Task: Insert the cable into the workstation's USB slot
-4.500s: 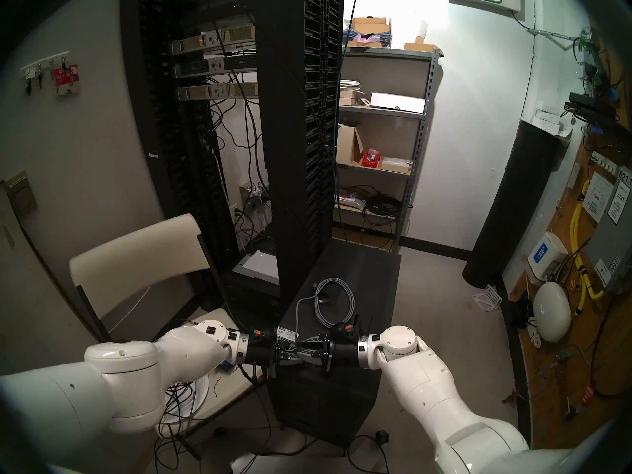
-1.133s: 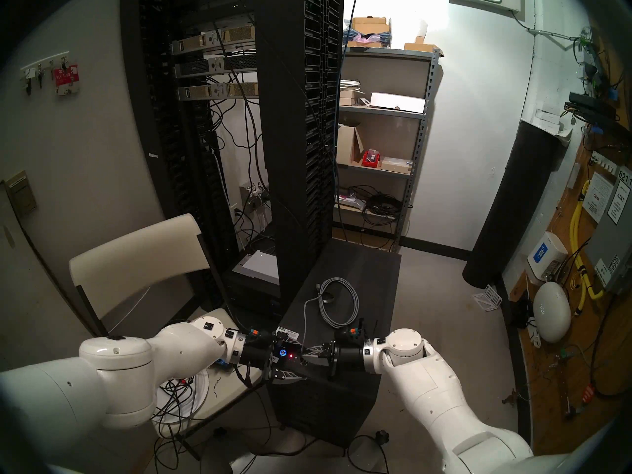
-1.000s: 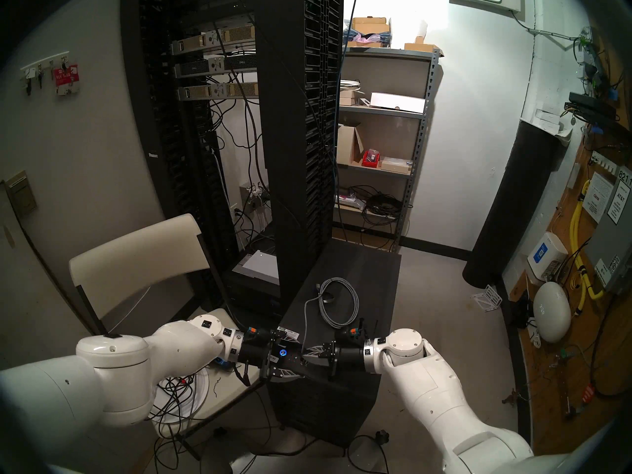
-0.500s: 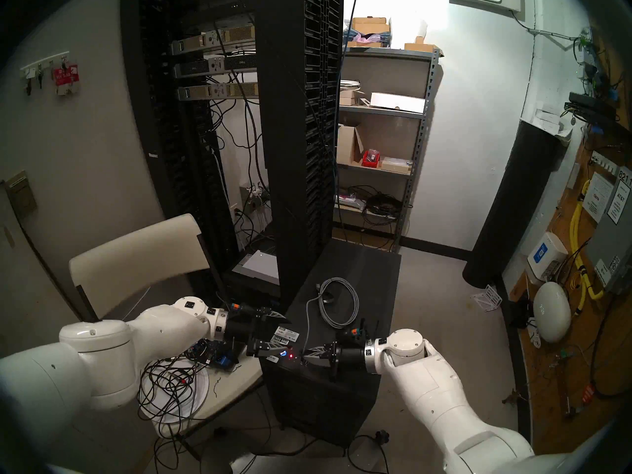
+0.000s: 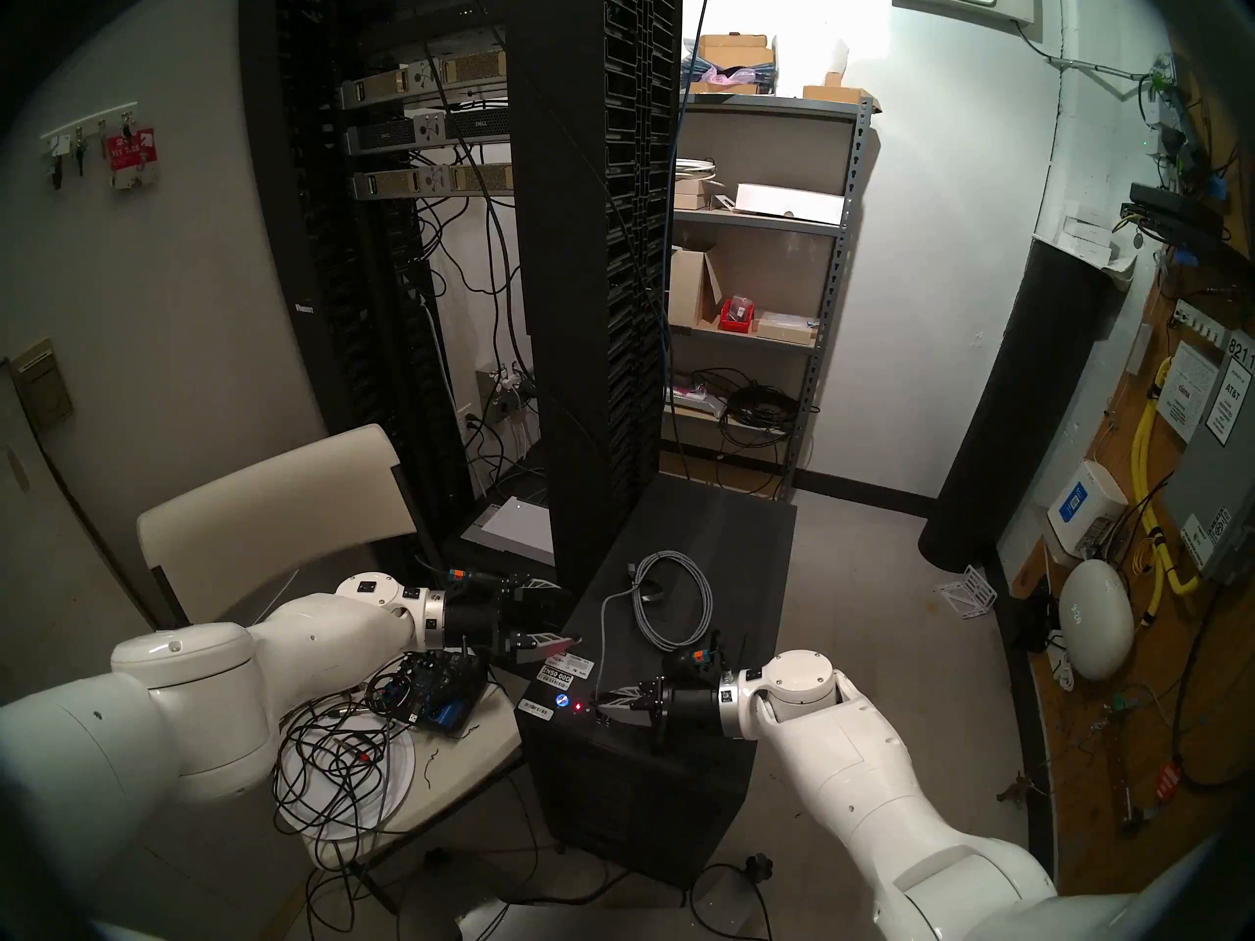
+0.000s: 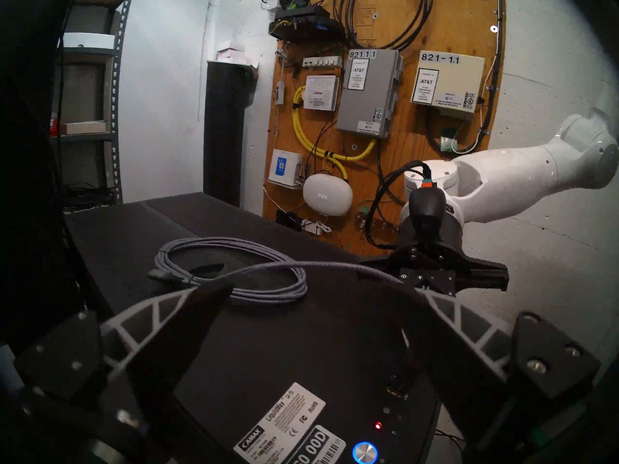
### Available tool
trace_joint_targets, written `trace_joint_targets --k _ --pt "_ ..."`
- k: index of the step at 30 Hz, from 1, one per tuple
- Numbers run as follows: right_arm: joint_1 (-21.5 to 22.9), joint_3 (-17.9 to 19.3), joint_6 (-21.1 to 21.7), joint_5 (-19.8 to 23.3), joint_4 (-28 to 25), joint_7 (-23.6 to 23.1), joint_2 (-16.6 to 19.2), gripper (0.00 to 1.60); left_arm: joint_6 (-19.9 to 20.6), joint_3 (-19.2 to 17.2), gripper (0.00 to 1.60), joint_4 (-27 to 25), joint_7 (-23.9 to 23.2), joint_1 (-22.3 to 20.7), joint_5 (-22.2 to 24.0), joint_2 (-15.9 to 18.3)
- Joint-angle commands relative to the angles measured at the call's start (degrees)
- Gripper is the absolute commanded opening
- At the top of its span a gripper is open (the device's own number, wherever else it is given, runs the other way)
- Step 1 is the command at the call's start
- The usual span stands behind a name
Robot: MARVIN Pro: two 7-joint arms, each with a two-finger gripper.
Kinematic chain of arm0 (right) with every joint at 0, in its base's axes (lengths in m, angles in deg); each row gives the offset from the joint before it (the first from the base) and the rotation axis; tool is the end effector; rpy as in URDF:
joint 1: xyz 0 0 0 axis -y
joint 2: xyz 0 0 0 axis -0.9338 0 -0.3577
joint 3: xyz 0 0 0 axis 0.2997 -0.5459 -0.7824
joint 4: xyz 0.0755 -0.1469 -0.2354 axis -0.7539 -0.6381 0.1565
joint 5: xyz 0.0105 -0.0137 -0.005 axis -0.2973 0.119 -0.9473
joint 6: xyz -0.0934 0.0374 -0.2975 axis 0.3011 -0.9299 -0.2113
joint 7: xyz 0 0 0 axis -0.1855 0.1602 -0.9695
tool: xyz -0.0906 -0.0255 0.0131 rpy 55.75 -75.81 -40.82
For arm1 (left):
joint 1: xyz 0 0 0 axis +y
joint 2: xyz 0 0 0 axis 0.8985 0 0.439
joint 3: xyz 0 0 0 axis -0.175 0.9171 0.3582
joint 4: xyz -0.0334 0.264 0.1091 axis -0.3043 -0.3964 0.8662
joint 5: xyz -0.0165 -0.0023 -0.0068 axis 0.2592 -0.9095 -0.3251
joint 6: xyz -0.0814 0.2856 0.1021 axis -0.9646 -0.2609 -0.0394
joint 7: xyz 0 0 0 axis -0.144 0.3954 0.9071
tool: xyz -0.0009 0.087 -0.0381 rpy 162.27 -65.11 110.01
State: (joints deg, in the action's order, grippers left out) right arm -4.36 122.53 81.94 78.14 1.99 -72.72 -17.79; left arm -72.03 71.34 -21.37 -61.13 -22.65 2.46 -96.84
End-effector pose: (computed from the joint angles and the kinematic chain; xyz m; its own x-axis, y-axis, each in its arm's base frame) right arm 0.3923 0.0295 -0.4384 0.3664 0.2555 0.8947 0.9128 -0.2851 -0.2924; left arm 0.4794 -0.0038 -0.3913 0.1642 -0.1117 0.9801 -0.9613 -0.2409 0.1336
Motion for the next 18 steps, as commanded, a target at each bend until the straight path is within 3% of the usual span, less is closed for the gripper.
trace_joint_targets --k 1,10,18 --pt "-2.9 -1.4 1.5 -1.0 0.8 -1.0 1.1 0.00 -0.2 -1.2 1.60 0.0 -0.1 -1.3 1.0 -0.3" --pt "-4.7 -1.4 2.8 -0.3 -1.7 -1.7 2.4 0.00 -0.4 -1.5 1.60 0.1 -0.2 -1.2 0.9 -0.4" --pt "-3.9 -2.0 2.6 -0.5 -0.2 -1.2 1.6 0.00 -0.8 -1.9 1.60 0.3 -0.7 -1.1 1.0 -0.5"
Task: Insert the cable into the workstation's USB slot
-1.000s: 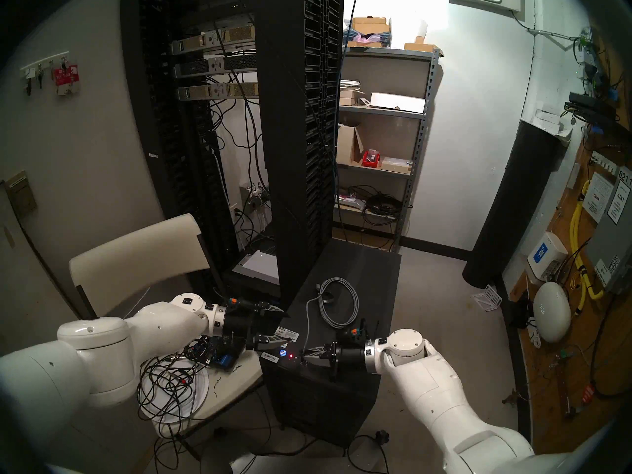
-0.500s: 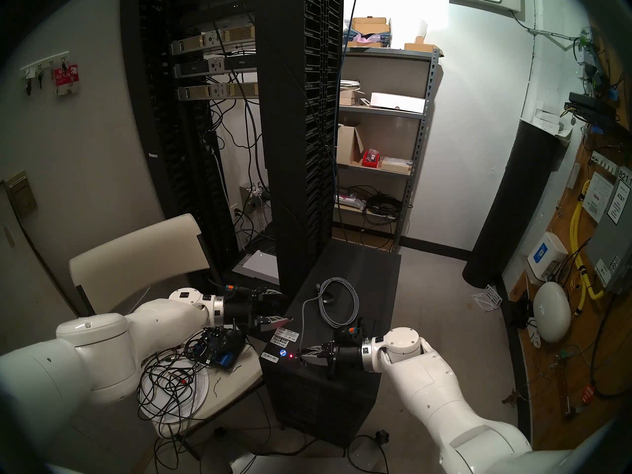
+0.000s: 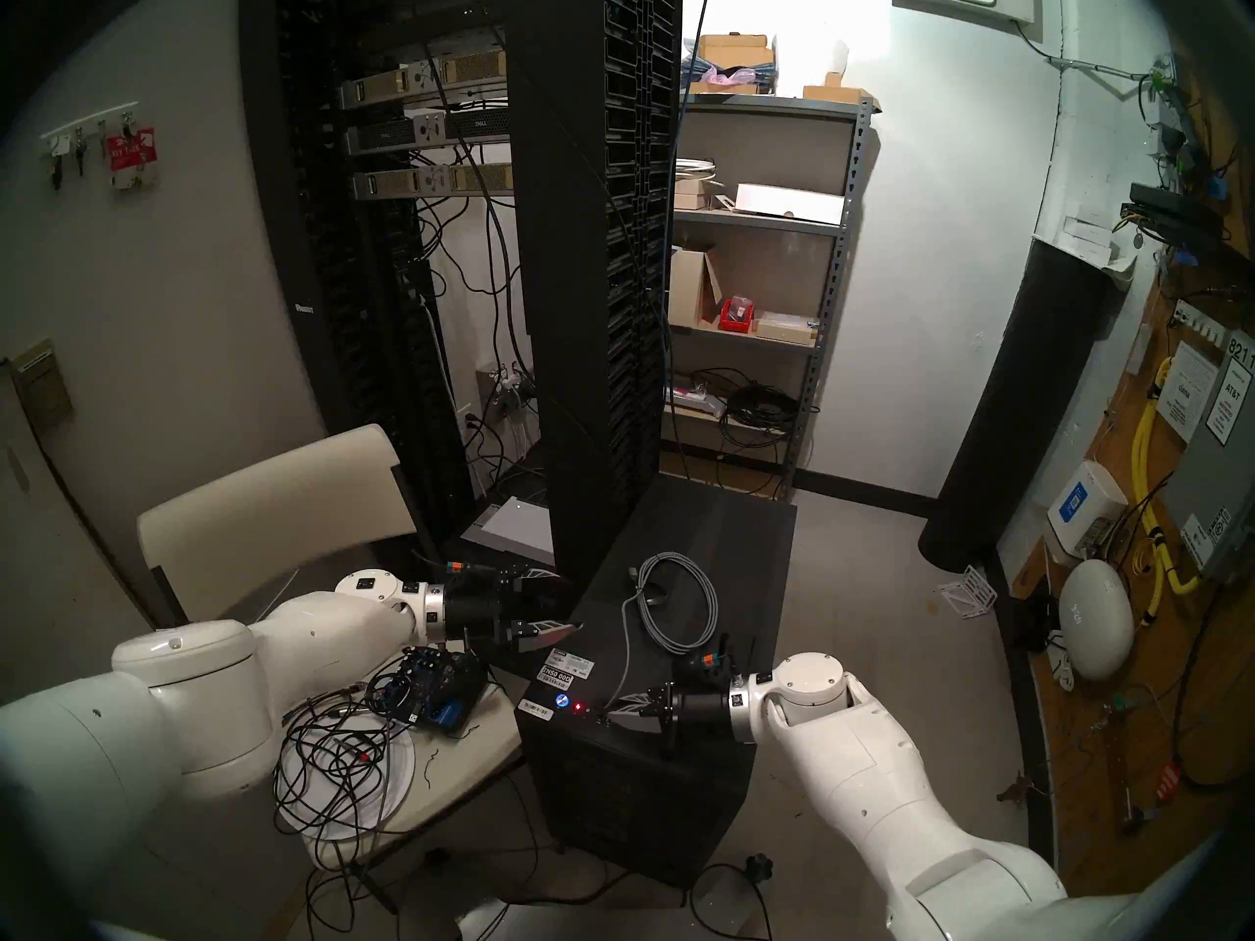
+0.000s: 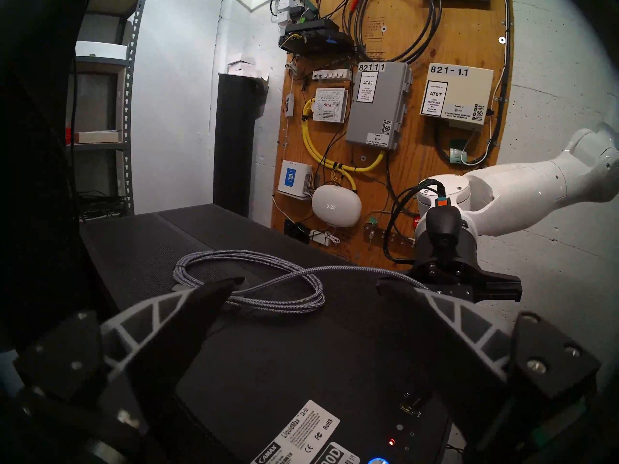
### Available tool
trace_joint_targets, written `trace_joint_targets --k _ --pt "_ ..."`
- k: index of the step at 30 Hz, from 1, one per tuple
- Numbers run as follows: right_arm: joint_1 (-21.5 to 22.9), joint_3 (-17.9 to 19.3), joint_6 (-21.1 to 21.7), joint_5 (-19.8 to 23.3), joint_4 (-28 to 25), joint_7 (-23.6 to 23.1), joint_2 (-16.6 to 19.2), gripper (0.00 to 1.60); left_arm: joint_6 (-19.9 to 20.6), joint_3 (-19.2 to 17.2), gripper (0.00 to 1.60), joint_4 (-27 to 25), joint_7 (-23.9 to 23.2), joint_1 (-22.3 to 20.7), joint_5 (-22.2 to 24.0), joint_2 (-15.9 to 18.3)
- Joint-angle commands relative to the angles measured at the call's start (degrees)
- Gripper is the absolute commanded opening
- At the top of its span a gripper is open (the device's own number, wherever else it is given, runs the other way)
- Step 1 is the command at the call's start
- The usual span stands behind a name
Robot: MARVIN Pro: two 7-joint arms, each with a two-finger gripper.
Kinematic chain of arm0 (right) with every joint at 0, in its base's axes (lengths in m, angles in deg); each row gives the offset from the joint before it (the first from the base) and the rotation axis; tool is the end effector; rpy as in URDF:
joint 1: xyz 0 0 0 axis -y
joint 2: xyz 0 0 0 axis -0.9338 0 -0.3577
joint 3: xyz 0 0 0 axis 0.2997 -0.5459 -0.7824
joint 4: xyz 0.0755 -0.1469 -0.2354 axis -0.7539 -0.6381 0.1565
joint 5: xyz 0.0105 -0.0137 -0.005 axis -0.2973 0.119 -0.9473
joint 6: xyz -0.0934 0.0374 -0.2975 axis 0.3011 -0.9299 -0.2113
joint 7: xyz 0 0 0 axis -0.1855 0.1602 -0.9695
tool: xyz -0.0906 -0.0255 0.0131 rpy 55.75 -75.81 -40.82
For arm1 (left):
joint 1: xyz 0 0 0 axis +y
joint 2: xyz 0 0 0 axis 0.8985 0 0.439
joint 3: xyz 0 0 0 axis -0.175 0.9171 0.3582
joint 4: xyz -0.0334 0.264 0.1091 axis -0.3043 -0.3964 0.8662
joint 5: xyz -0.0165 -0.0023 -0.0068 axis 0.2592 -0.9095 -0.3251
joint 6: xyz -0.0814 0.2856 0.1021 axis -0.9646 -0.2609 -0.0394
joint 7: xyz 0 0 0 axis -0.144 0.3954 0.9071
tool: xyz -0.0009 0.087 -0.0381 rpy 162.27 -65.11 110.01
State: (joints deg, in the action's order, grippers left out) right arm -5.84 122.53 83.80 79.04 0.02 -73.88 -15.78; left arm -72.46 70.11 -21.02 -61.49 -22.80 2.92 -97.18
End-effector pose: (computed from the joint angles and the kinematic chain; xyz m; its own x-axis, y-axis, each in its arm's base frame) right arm 0.3840 0.0163 -0.4383 0.3929 0.2665 0.8801 0.9050 -0.2821 -0.3185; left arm 0.4828 -0.0051 -0.3868 0.1513 -0.0867 0.9847 -0.9603 -0.2493 0.1255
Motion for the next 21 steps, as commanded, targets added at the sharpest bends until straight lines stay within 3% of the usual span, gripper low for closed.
trace_joint_targets --k 1,21 --pt "-2.4 -2.0 0.7 -1.4 1.8 -0.1 -0.4 0.00 -0.4 -0.7 1.60 0.0 -0.3 -1.0 0.5 -0.2" --pt "-0.7 -2.2 -0.4 -2.0 5.0 -0.2 -1.2 0.00 -1.8 -1.4 1.60 3.3 -2.0 -0.9 0.6 -1.9"
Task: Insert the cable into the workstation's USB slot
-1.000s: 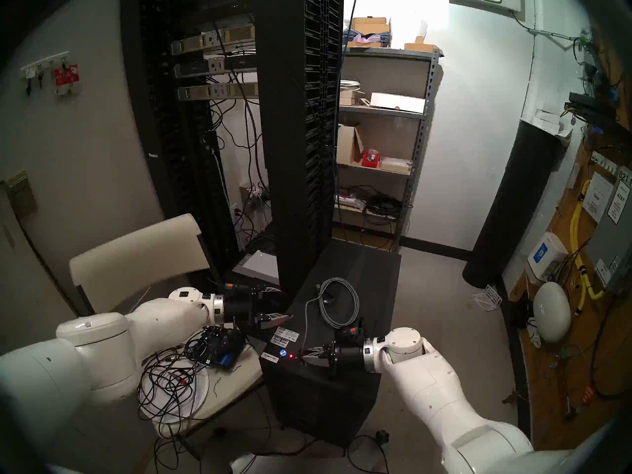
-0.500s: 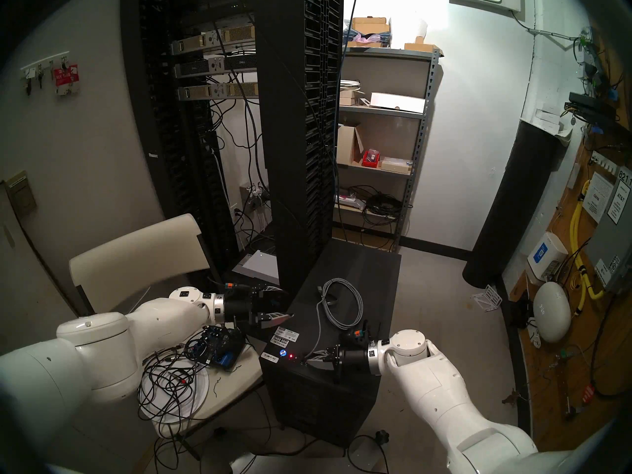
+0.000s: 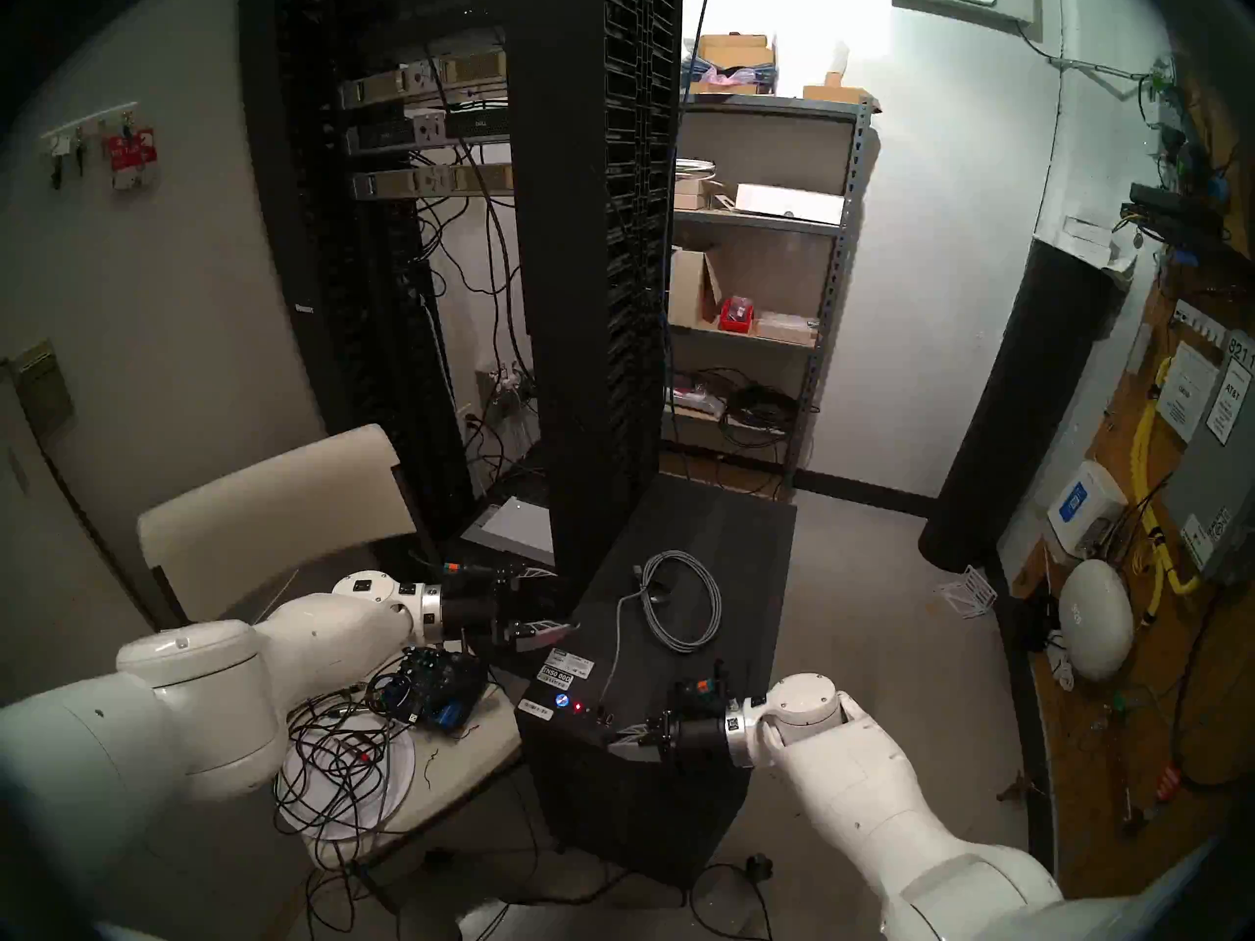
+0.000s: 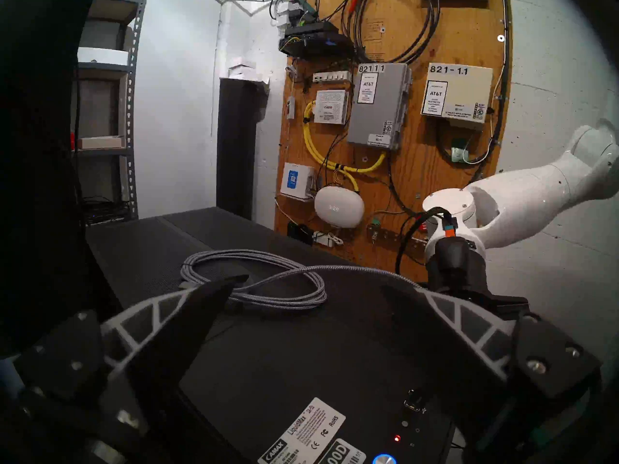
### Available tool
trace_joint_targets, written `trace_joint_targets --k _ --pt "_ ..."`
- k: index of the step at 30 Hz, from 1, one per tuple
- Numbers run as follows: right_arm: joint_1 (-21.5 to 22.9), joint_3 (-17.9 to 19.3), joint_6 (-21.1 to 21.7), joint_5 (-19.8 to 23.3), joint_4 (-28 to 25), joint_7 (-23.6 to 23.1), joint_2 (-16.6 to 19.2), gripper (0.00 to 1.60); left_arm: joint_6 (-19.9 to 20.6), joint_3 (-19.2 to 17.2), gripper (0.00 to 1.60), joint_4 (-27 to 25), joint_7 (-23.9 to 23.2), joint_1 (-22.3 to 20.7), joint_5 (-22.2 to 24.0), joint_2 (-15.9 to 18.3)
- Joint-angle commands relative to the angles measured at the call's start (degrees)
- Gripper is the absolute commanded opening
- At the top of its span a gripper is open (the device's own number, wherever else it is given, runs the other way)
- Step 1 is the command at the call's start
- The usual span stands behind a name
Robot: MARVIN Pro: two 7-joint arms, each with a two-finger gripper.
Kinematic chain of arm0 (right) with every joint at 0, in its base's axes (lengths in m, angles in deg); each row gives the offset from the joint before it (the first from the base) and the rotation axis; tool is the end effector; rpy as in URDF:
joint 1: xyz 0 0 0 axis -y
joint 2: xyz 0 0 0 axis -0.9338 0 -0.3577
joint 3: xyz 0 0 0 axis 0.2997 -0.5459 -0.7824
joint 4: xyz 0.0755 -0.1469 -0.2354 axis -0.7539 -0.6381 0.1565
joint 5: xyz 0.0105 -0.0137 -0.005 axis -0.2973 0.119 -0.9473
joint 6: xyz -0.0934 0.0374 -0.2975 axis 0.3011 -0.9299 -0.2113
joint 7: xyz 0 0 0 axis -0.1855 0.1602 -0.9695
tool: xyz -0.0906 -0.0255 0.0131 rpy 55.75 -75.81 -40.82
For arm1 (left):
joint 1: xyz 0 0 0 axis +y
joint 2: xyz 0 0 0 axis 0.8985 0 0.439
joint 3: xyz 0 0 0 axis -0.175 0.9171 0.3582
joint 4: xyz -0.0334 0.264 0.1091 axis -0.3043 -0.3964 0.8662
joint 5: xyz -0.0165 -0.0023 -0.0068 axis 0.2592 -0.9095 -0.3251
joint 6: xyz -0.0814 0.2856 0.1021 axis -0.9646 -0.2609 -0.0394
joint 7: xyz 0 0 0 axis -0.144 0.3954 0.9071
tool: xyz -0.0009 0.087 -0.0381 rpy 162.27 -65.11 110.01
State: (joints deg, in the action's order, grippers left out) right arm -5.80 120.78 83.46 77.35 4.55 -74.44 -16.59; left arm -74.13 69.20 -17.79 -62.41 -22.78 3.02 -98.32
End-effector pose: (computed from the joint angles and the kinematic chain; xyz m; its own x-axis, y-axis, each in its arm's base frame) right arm 0.3668 0.0193 -0.4654 0.4501 0.3065 0.8387 0.8861 -0.2691 -0.3773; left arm 0.4831 0.0011 -0.3894 0.1350 -0.0878 0.9869 -0.9568 -0.2703 0.1069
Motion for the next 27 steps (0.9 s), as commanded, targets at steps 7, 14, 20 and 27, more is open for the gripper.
trace_joint_targets --k 7,14,20,27 --pt "-3.1 1.5 0.7 1.6 -5.7 -1.3 1.4 0.00 0.6 -0.5 1.60 0.2 -1.7 -1.2 0.3 -0.6" --pt "-4.5 4.4 1.3 3.9 -12.0 -3.9 3.2 0.00 1.8 -0.4 1.60 -0.2 -2.1 -1.6 0.2 -0.1" --pt "-5.4 5.6 3.2 3.1 -16.2 -2.8 4.5 0.00 2.4 -0.5 1.60 0.4 -2.1 -1.7 0.1 -0.3" --pt "-4.3 5.2 3.4 1.0 -14.0 0.4 3.0 0.26 1.9 -0.8 1.60 1.5 -2.3 -1.6 0.2 -1.1"
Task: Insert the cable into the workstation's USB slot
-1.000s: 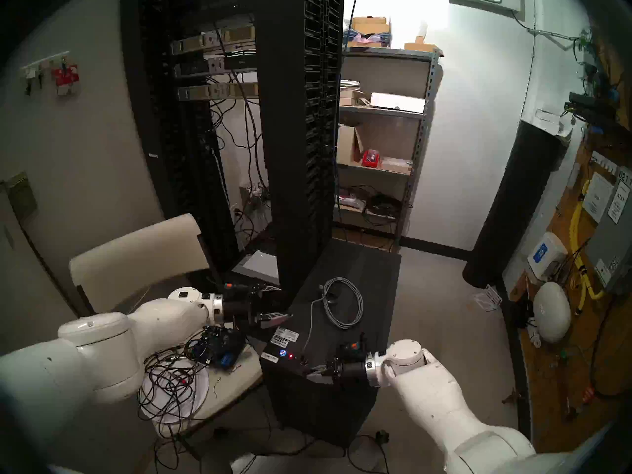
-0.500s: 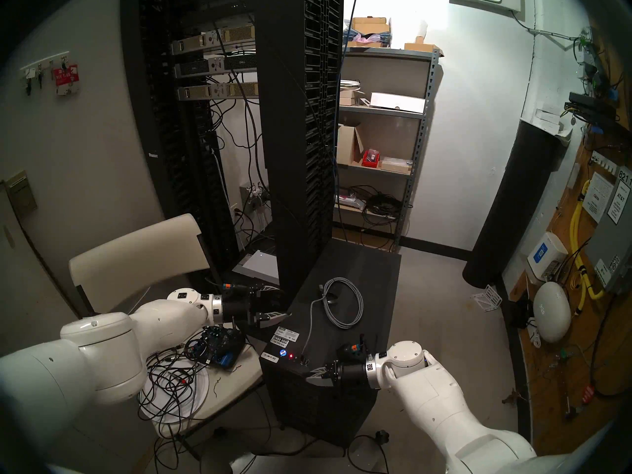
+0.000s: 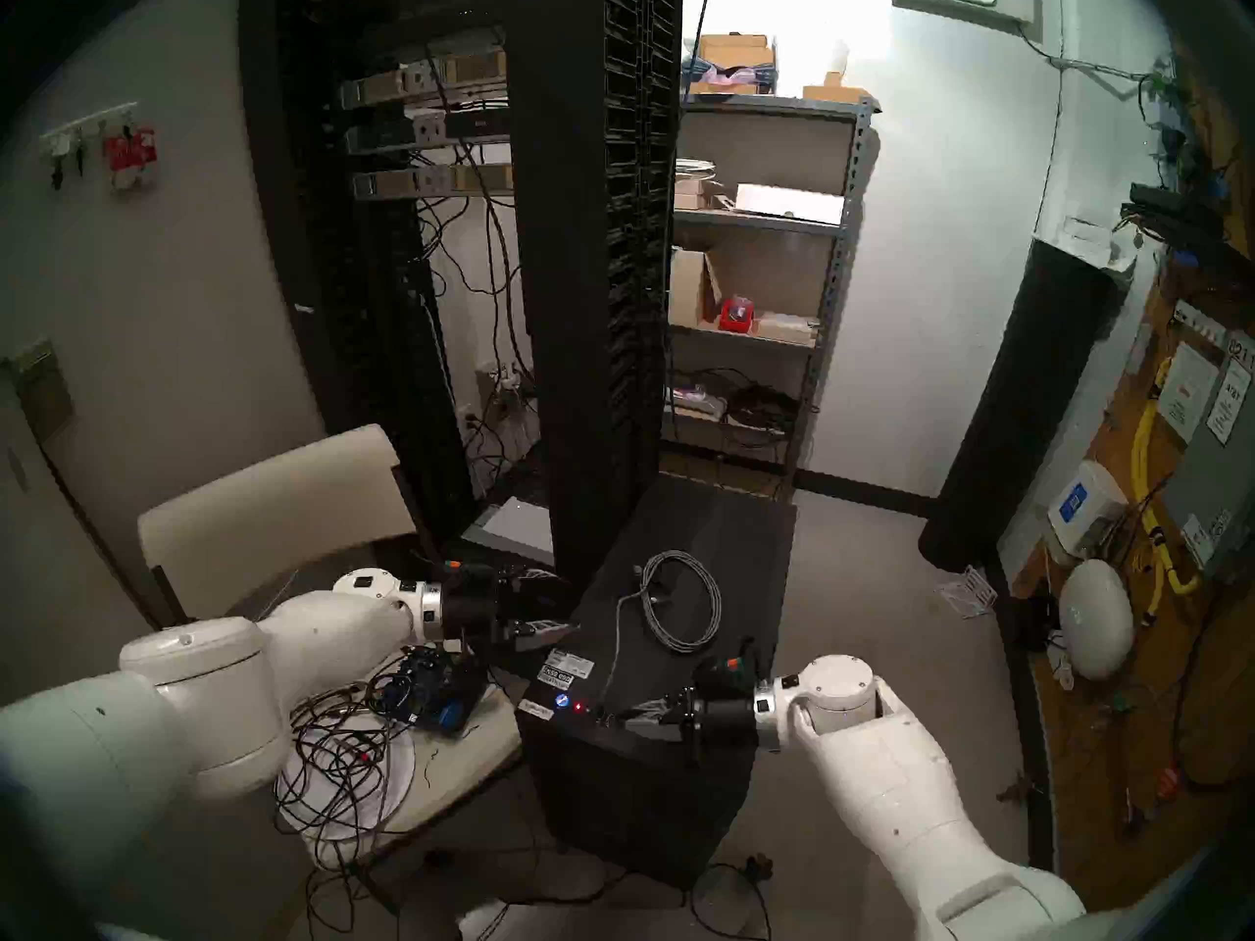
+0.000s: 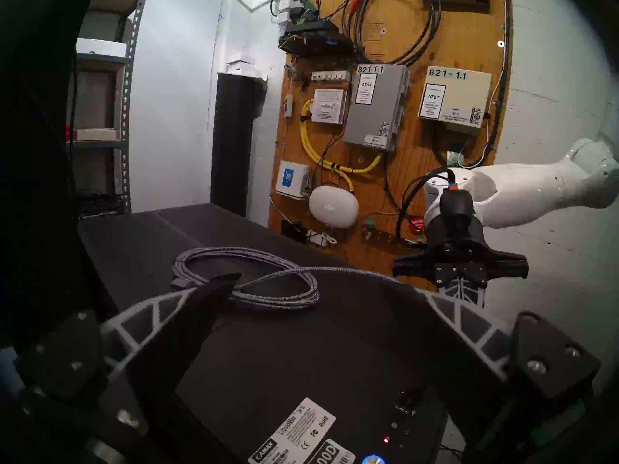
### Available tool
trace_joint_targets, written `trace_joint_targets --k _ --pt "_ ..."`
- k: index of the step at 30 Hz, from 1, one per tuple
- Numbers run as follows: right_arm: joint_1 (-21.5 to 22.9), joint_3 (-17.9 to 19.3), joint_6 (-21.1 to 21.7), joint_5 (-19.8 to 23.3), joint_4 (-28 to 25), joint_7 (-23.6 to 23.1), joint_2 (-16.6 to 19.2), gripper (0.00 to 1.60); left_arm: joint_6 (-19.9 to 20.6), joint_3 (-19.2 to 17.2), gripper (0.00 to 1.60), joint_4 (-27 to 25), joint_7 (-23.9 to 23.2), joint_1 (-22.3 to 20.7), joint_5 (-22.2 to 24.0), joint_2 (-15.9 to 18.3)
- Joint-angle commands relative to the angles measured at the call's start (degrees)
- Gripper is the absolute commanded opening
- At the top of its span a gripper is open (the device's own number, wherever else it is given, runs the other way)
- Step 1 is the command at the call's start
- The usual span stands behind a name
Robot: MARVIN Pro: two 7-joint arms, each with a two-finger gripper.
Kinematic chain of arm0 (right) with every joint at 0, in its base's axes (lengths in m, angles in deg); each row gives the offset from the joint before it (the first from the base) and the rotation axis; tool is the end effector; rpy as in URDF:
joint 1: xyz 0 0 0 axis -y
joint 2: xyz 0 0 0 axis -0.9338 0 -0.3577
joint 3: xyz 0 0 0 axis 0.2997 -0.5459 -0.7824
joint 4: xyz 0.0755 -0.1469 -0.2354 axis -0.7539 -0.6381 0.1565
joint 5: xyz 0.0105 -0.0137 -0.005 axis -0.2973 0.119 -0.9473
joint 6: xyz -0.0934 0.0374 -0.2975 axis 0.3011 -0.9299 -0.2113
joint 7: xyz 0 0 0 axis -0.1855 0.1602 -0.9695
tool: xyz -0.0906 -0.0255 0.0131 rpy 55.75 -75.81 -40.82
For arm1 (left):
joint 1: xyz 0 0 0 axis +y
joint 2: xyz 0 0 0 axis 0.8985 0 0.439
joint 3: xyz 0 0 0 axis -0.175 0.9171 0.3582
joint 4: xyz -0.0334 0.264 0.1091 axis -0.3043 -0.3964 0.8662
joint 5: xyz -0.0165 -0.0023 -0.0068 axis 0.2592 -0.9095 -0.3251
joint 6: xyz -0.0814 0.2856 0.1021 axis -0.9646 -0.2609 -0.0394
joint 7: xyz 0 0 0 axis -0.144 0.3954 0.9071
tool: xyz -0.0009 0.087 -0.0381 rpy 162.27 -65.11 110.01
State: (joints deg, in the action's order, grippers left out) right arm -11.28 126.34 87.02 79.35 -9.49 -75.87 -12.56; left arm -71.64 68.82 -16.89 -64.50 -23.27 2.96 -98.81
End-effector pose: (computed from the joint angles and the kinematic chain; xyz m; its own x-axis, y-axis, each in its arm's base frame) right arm 0.3689 -0.0052 -0.4176 0.3794 0.2669 0.8859 0.9102 -0.2797 -0.3055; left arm 0.4834 0.0002 -0.3867 0.1726 -0.0853 0.9813 -0.9576 -0.2477 0.1469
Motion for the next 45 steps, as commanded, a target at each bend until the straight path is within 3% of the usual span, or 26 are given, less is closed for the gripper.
trace_joint_targets --k 1,2,3,8,9,14,19,24,37,45 --pt "1.3 -0.3 -0.6 -1.0 0.5 2.1 -1.3 0.46 -0.6 -0.5 1.60 0.7 -0.2 -1.1 0.3 -0.7" --pt "1.3 -0.3 -0.6 -1.0 0.5 2.1 -1.3 0.46 -0.6 -0.5 1.60 0.7 -0.2 -1.1 0.3 -0.7" --pt "1.4 -0.2 -1.2 -1.2 1.0 2.5 -1.5 0.67 -0.8 -0.6 1.60 0.9 -0.3 -1.1 0.4 -0.8" --pt "1.6 -0.1 -1.6 -1.4 1.5 2.5 -1.8 0.77 -1.1 -0.8 1.60 1.1 -0.5 -1.0 0.5 -0.9" --pt "1.7 0.0 -1.7 -1.5 1.7 2.5 -1.9 0.95 -1.1 -1.0 1.60 1.1 -0.6 -1.1 0.6 -0.9" --pt "2.7 -0.2 -2.3 -1.6 2.8 2.2 -2.4 1.03 -1.0 -1.1 1.60 1.2 -0.4 -1.1 0.6 -0.9" --pt "3.9 -0.8 -3.2 -2.1 4.5 2.6 -3.3 1.41 -0.9 -1.1 1.60 1.3 -0.3 -1.1 0.4 -0.9" --pt "5.1 -1.6 -4.0 -3.0 6.1 3.3 -3.8 1.47 -1.0 -1.2 1.60 1.3 -0.3 -1.0 0.4 -0.9" --pt "6.4 -2.2 -7.5 -5.2 7.3 7.1 -4.5 1.36 -1.2 -1.3 1.60 1.4 0.0 -1.0 0.3 -1.0" --pt "7.1 -2.4 -8.4 -5.5 8.1 6.7 -5.4 1.27 -1.4 -1.4 1.60 1.5 -0.1 -1.0 0.3 -1.0"
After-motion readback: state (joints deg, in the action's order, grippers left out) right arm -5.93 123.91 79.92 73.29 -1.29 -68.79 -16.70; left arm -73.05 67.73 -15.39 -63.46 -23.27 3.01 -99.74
